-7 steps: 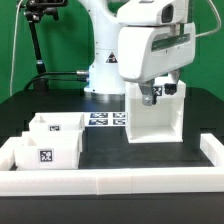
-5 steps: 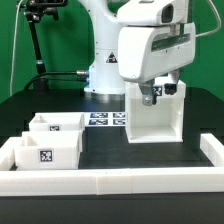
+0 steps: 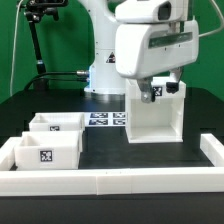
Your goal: Assemble drawer
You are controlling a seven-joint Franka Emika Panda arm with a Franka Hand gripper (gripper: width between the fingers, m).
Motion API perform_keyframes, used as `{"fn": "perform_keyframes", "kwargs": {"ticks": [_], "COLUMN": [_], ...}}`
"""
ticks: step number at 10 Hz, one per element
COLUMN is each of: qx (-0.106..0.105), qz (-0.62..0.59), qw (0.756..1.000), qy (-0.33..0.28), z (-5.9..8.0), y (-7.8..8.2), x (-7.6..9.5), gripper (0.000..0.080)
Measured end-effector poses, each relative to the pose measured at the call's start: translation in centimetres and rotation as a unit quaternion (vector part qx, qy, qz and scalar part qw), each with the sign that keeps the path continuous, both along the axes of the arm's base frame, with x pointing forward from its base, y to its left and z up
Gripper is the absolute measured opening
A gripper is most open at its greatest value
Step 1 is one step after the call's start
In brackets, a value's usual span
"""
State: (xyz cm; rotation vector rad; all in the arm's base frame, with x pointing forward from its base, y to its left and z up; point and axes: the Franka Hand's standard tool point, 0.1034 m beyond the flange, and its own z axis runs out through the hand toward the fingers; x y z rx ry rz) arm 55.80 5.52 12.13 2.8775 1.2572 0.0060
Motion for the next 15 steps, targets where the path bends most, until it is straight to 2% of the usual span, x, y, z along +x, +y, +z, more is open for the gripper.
{"fn": "perform_keyframes", "kwargs": {"ticks": [2,4,5,6,10,11,13,15], "qx": [-0.001,-0.001,0.000,0.008,0.009,0.010,0.001,0.001], "qz": [-0.078,-0.155,-0.175,-0.183,-0.196,-0.248,-0.323,-0.357], "qw": [0.997,0.988,0.984,0.983,0.980,0.969,0.946,0.934], "qy": [-0.016,-0.021,-0.023,-0.019,-0.019,-0.023,-0.017,-0.004], "z": [1.4,2.5,3.1,3.0,3.0,3.3,3.0,2.4], "y": [0.1,1.2,1.8,2.1,2.1,2.0,2.9,4.1], "x": [-2.5,-4.7,-5.1,-5.4,-5.5,-6.0,-8.7,-10.4], "gripper": [0.0649,0.0649,0.0649,0.0649,0.0649,0.0649,0.0649,0.0649]}}
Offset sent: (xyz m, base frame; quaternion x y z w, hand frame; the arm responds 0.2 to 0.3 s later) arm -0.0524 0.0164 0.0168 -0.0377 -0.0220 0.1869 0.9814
